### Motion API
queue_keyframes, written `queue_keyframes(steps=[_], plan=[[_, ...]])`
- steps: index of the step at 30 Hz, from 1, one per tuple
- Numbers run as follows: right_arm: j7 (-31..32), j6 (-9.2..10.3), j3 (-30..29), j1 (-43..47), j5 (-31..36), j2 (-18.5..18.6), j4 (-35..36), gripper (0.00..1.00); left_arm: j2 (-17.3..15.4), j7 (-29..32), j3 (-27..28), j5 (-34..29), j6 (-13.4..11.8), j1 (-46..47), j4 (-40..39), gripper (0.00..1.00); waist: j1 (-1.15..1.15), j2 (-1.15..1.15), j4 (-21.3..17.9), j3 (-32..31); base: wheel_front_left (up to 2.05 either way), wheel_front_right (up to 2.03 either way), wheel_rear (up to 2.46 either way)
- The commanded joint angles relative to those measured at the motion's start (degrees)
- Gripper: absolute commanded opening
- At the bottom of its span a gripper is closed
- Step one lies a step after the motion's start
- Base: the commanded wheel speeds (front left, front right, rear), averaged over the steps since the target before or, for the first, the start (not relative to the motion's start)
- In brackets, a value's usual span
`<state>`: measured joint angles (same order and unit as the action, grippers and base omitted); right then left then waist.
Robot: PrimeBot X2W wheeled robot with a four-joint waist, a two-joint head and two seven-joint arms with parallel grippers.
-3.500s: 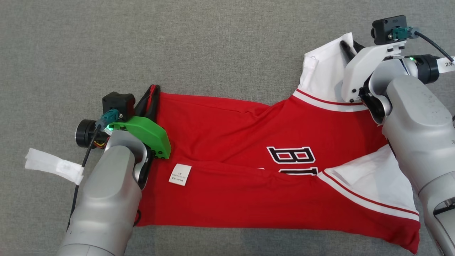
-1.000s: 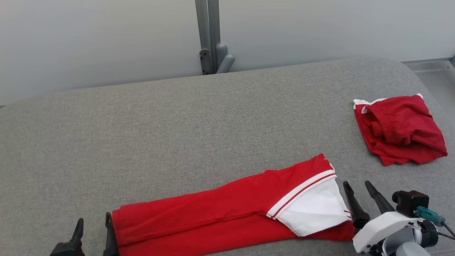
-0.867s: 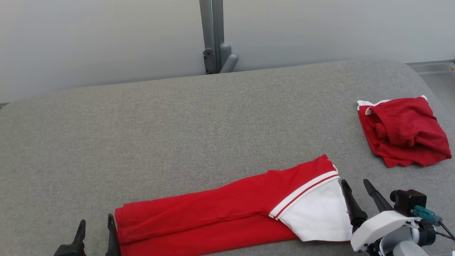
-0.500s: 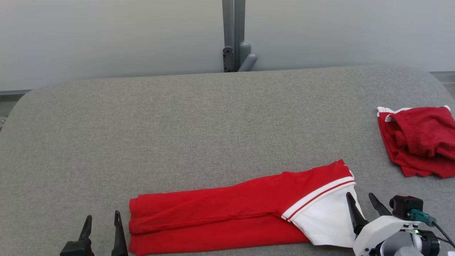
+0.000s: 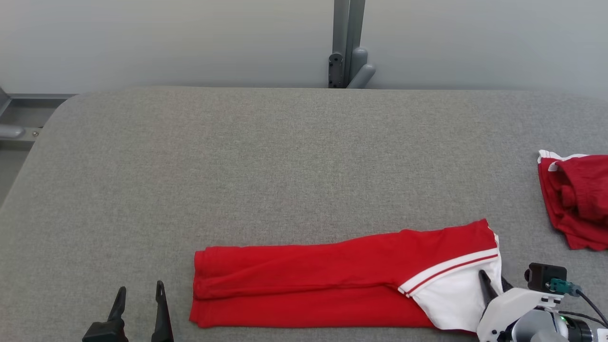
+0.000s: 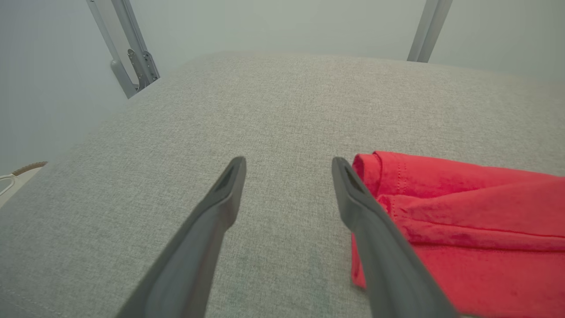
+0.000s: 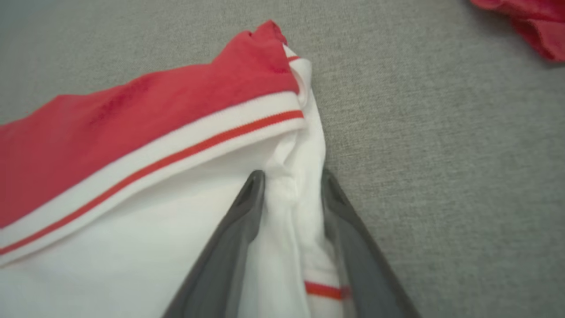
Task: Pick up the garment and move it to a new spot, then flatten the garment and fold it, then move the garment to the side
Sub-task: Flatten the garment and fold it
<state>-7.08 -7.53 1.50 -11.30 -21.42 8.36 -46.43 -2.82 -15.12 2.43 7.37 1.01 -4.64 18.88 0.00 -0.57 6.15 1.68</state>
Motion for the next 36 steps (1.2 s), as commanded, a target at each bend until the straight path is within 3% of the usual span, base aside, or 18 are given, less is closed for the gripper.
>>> queue_keyframes(steps=[1,9,13,17,22,25,30,36], plan=[[1.41,0.10,0.36,0.86,-0.48,-0.61,-1.69,0.00,-0.19,0.00,0.36,0.19,0.16,-0.44,-0.14,1.00,0.00,0.57,-0.10,0.11,0.00,0.00,0.00],[-1.61,0.17,0.88,-0.17,-1.79,0.64,-0.43,0.00,-0.18,0.00,0.18,-0.20,0.52,0.45,-0.23,1.00,0.00,0.57,-1.48,0.42,0.00,0.00,0.00],[-3.95,0.10,3.02,-0.47,-3.58,0.21,3.51,0.00,-0.18,0.00,-0.01,-0.18,0.92,0.44,0.05,1.00,0.00,0.57,-2.08,0.22,0.00,0.00,0.00],[-4.13,0.07,9.08,1.15,-7.04,0.60,10.98,0.00,-0.19,0.00,-0.44,-0.17,1.15,0.14,0.36,1.00,0.00,0.57,-2.44,-0.27,0.00,0.00,0.00],[0.76,0.05,19.42,3.61,-11.83,2.57,22.65,0.00,-0.19,0.00,-1.37,0.05,1.44,0.04,0.71,1.00,0.00,0.57,-2.00,-0.84,0.00,0.00,0.00],[2.84,0.05,22.33,4.18,-13.34,3.33,26.30,0.00,-0.18,0.00,-2.02,0.14,1.52,0.53,0.89,1.00,0.00,0.57,-1.25,-0.89,0.00,0.00,0.00],[6.88,0.05,27.83,3.54,-15.21,2.30,31.10,0.00,-0.18,0.00,-4.52,0.52,1.91,1.77,0.81,1.00,0.00,0.57,2.35,-0.60,0.00,0.00,0.00],[8.49,0.05,32.88,0.81,-15.70,-0.50,30.24,0.00,-0.19,0.00,-7.33,0.67,1.77,2.78,0.68,1.00,0.00,0.57,9.47,0.16,0.00,0.00,0.00]])
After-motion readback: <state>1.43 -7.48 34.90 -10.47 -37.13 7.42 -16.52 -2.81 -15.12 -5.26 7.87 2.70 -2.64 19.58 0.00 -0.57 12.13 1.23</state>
